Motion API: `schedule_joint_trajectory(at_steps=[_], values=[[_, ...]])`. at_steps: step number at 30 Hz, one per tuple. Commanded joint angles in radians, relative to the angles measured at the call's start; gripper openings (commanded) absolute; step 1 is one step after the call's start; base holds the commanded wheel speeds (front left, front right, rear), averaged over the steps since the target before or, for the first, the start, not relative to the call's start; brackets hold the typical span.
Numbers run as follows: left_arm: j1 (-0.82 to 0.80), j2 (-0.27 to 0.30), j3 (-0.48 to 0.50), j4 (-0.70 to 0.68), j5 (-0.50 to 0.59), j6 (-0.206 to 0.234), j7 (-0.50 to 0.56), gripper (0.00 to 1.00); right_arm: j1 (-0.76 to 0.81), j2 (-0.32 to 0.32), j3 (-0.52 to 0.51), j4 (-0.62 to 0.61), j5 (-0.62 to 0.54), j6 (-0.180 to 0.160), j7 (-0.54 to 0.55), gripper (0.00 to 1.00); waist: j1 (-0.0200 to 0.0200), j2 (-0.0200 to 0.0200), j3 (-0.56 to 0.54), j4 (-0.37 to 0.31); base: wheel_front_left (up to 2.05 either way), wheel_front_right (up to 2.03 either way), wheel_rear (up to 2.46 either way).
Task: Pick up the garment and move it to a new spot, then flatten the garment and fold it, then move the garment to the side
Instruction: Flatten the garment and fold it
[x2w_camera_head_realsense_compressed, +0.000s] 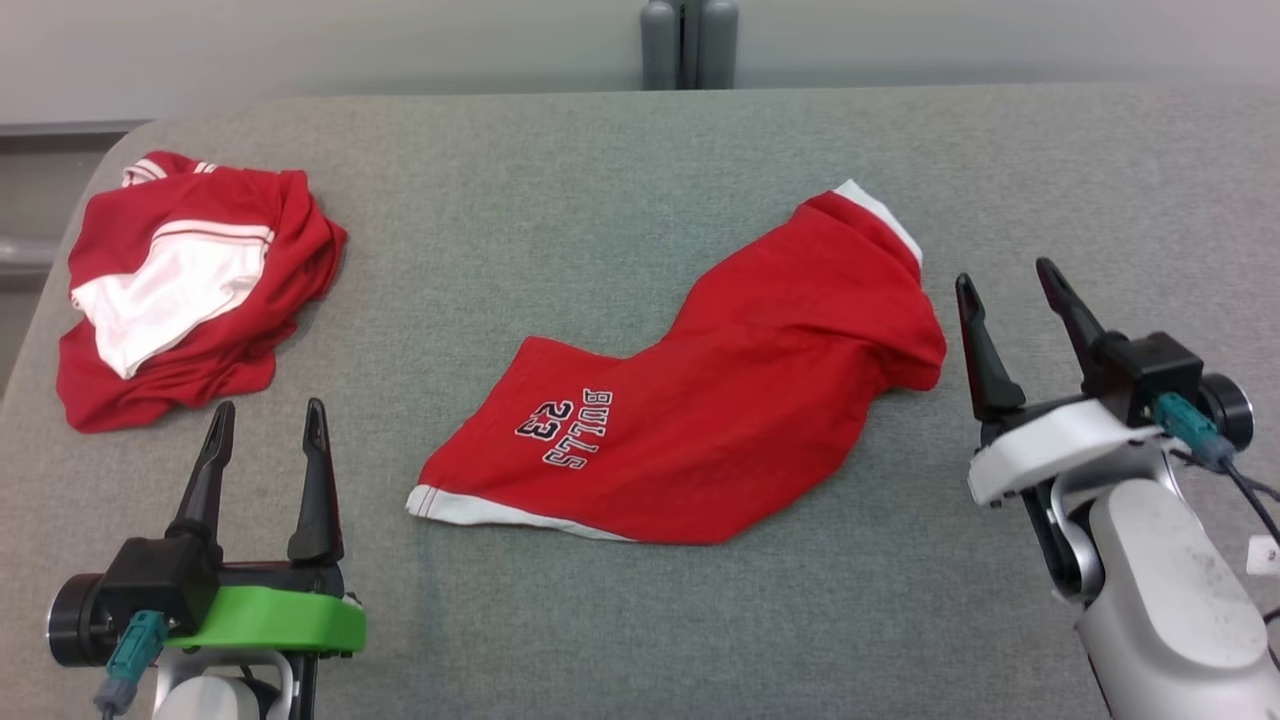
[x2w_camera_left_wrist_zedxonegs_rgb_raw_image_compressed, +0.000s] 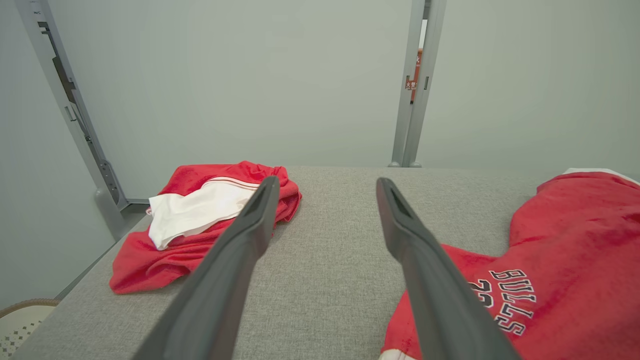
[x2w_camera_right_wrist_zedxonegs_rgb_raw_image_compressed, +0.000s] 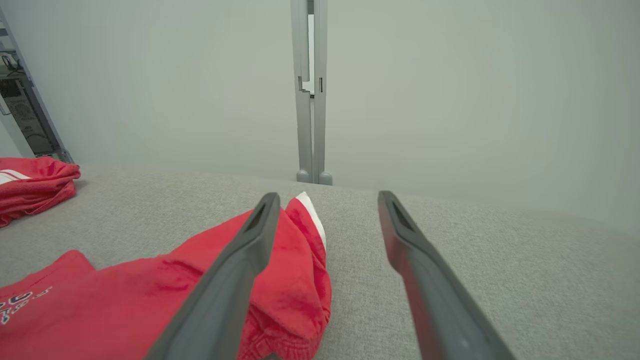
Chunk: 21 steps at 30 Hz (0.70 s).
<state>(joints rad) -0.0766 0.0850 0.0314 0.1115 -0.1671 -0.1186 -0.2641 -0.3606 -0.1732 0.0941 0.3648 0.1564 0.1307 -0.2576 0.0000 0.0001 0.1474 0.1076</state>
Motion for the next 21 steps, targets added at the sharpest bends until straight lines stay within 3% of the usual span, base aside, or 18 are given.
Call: schedule_joint_trajectory(at_steps=[1,20,21], values=[[-0.019,-0.002,-0.001,0.003,0.01,-0.004,0.0,1.0,-0.025,-0.009,0.003,0.022,-0.004,0.0,0.001,1.0,0.0,-0.0001,0.023,0.022,0.0,0.0,0.0],[-0.086,-0.027,-0.055,0.04,0.01,-0.013,0.0,1.0,-0.194,-0.001,0.022,0.509,0.06,0.0,-0.004,1.0,0.0,-0.0001,0.092,0.111,0.0,0.0,0.0],[-0.086,-0.027,-0.057,0.042,0.01,-0.013,0.0,1.0,-0.197,0.004,0.026,0.531,0.068,0.0,-0.004,0.81,0.0,-0.0001,0.091,0.114,0.0,0.0,0.0]])
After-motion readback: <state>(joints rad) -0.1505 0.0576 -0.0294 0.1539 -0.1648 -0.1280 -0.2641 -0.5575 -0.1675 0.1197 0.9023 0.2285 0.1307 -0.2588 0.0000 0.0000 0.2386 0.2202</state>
